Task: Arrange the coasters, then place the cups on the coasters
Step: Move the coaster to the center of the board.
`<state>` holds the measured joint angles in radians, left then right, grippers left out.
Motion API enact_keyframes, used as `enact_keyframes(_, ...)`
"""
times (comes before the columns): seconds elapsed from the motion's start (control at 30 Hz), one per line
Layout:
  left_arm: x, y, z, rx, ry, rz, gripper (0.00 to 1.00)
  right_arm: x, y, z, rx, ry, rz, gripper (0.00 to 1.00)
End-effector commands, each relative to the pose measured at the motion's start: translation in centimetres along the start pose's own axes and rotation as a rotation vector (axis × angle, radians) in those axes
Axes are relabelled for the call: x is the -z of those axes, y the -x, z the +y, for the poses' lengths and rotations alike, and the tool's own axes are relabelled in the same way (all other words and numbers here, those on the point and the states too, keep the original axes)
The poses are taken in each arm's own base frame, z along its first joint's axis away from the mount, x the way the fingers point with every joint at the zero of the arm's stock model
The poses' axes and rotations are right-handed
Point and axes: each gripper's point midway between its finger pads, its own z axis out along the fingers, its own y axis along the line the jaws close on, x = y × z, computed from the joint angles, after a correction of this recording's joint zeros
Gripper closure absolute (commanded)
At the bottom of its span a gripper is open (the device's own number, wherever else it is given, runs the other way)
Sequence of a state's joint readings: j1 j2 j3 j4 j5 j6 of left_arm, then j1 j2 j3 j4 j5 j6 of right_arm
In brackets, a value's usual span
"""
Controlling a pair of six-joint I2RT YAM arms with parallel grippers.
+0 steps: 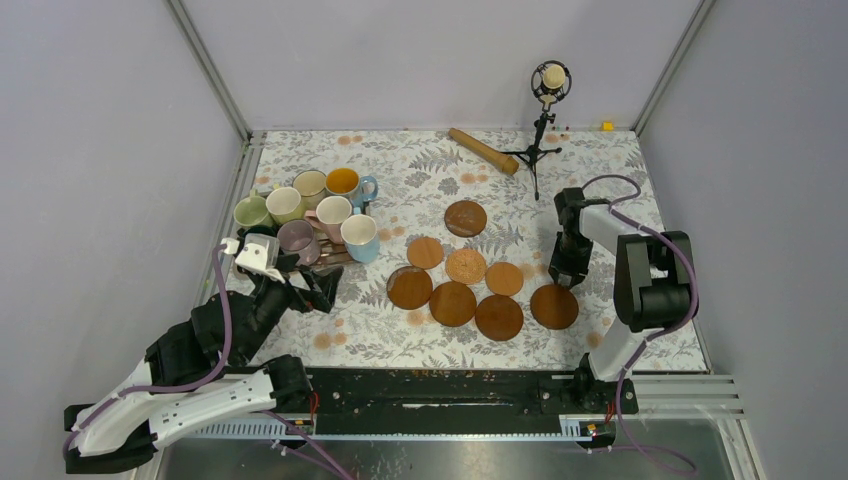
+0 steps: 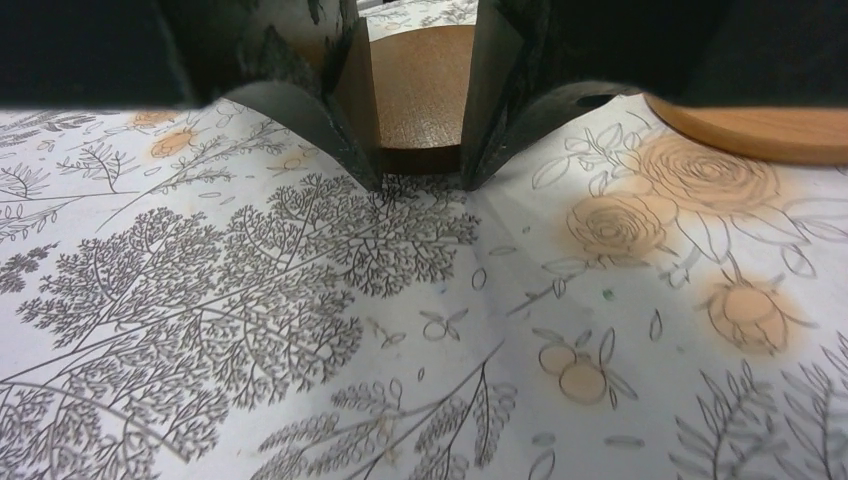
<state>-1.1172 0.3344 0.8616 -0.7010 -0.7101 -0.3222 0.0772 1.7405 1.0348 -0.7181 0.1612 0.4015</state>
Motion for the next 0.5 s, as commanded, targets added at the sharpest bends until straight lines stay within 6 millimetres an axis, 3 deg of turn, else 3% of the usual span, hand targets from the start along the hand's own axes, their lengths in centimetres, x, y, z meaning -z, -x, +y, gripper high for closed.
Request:
enact_keyframes(0.0, 0.0, 0.8, -0.5, 0.032, -0.021, -0.032, 0.01, 1.0, -1.6, -0.6, 0.086, -0.023, 0.006, 0.58)
enact_keyframes(0.47, 0.0, 0.8, -0.5, 0.032, -0.023, -0.031, 0.02, 1.0, -5.0, -0.6, 0.092, -0.011, 0.062, 0.59)
